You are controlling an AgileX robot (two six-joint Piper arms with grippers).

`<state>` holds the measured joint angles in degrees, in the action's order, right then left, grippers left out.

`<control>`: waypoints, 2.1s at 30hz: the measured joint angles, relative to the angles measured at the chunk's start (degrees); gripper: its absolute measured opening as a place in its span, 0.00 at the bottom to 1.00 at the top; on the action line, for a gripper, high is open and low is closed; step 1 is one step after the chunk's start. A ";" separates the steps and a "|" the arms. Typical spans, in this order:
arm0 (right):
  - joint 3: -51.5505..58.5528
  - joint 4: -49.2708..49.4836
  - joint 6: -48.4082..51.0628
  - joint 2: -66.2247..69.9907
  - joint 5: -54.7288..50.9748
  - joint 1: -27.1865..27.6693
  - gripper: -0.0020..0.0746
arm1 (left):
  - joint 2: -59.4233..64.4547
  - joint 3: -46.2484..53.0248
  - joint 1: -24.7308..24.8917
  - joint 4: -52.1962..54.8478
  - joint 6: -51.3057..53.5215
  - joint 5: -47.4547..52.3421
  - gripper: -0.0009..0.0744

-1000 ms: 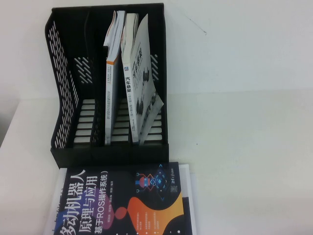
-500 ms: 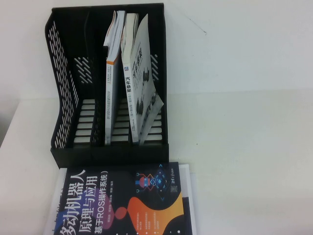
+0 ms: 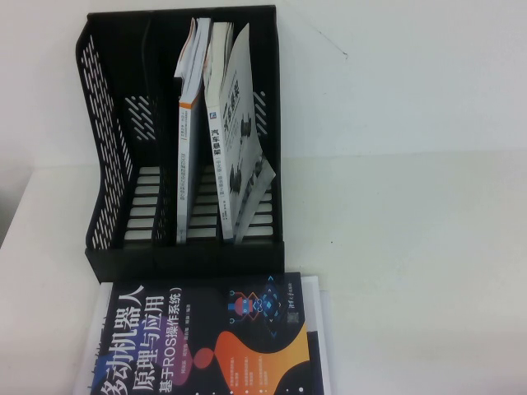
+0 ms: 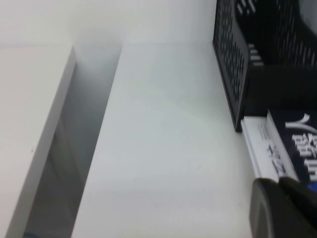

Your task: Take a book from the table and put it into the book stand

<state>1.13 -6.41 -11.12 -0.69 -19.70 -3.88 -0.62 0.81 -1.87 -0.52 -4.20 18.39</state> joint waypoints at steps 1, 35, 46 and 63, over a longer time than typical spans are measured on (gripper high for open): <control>0.00 0.00 0.00 0.00 0.67 0.00 0.03 | 0.00 0.12 0.00 0.00 0.00 -0.84 0.01; -18.15 5.05 -2.50 5.57 9.35 0.00 0.03 | 3.37 -14.42 0.00 -11.03 -5.30 -11.56 0.01; -39.05 6.00 -2.38 30.22 -11.33 0.00 0.03 | 25.72 -31.71 0.00 -9.80 -4.94 -4.42 0.01; -51.52 39.89 30.10 70.54 -18.90 -4.43 0.03 | 59.86 -45.31 0.00 -14.22 -4.21 14.44 0.01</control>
<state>-50.39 33.48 18.98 69.86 -38.60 -8.31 59.24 -44.50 -1.87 -14.74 -8.41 32.84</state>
